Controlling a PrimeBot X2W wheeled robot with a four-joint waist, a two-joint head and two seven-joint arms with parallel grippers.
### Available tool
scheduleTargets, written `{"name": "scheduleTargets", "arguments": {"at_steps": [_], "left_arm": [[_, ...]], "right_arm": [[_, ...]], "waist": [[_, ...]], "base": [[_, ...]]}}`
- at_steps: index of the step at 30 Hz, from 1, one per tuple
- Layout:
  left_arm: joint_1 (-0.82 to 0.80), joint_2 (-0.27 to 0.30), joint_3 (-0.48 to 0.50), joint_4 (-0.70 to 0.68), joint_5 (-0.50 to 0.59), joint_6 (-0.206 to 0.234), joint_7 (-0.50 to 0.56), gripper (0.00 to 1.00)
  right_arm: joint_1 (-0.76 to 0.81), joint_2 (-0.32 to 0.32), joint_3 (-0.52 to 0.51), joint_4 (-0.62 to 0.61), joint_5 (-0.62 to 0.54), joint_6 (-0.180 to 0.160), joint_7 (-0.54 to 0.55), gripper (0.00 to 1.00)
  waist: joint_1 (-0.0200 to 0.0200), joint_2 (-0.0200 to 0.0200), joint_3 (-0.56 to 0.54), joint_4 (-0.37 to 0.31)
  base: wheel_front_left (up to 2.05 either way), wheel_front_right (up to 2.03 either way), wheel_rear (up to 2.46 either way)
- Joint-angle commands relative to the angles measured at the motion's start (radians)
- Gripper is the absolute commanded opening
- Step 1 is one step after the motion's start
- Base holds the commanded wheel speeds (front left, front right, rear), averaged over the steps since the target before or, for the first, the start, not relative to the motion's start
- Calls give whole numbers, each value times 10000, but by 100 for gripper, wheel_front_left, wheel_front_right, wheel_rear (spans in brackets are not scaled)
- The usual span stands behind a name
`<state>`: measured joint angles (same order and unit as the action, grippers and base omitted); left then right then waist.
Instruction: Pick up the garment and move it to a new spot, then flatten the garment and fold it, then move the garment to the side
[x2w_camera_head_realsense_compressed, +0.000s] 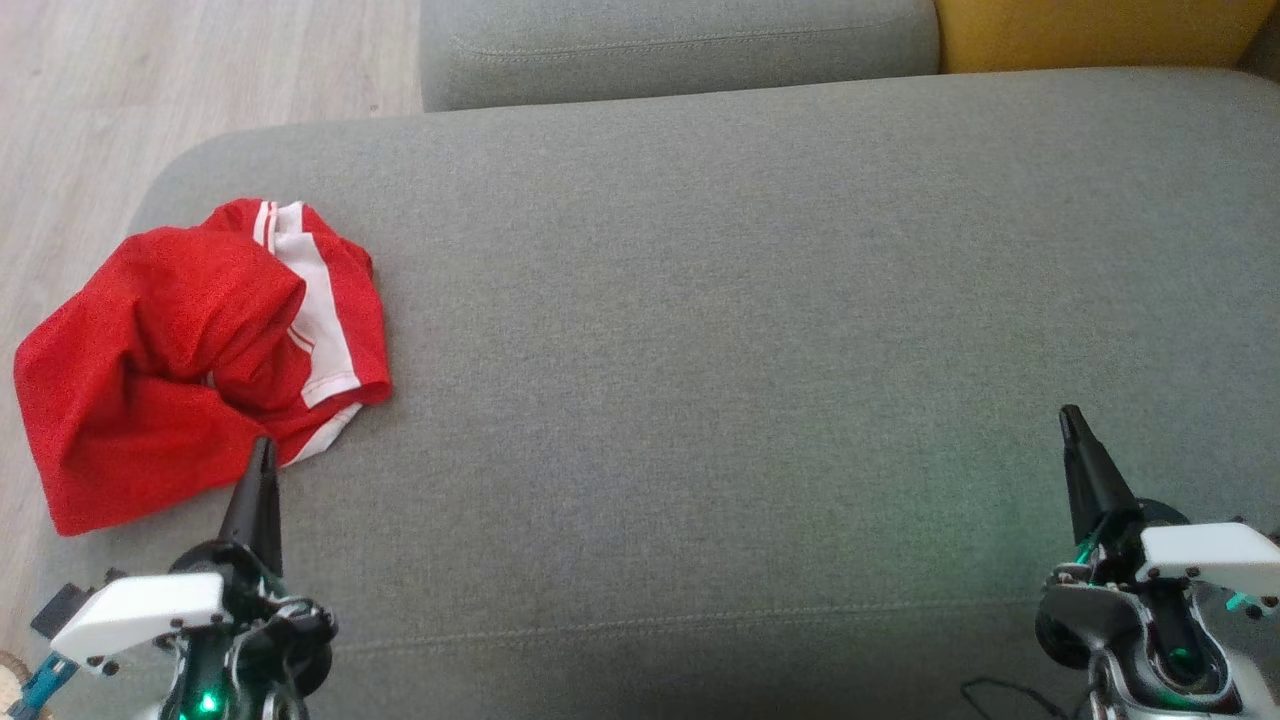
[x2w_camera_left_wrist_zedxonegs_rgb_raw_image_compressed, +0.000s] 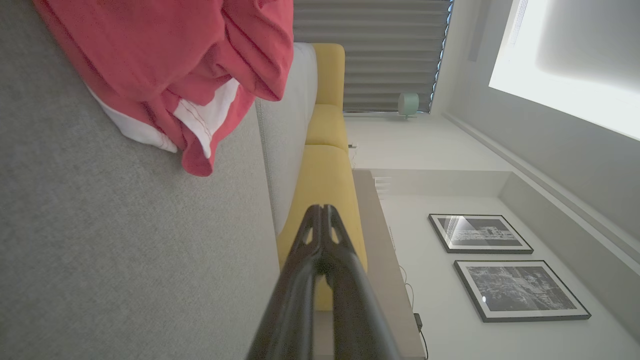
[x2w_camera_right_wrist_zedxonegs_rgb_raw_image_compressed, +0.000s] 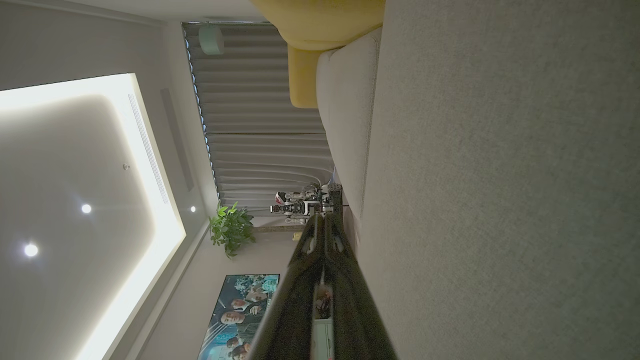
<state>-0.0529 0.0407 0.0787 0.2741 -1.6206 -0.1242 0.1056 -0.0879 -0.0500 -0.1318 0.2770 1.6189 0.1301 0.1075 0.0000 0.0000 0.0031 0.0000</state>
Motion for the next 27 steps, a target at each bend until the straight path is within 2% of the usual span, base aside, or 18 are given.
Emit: {"name": "scheduleTargets", "arguments": {"at_steps": [1,27], "left_arm": [[-550,95,346,-293,115,-65,73,0],[-550,95,346,-293,115,-65,73,0]], "right_arm": [[-200,-2,185,-322,-98,6,53,0],[-200,-2,185,-322,-98,6,53,0]], "waist": [[0,0,0,0],[0,0,0,0]], "base": [[0,0,0],[0,0,0]]}}
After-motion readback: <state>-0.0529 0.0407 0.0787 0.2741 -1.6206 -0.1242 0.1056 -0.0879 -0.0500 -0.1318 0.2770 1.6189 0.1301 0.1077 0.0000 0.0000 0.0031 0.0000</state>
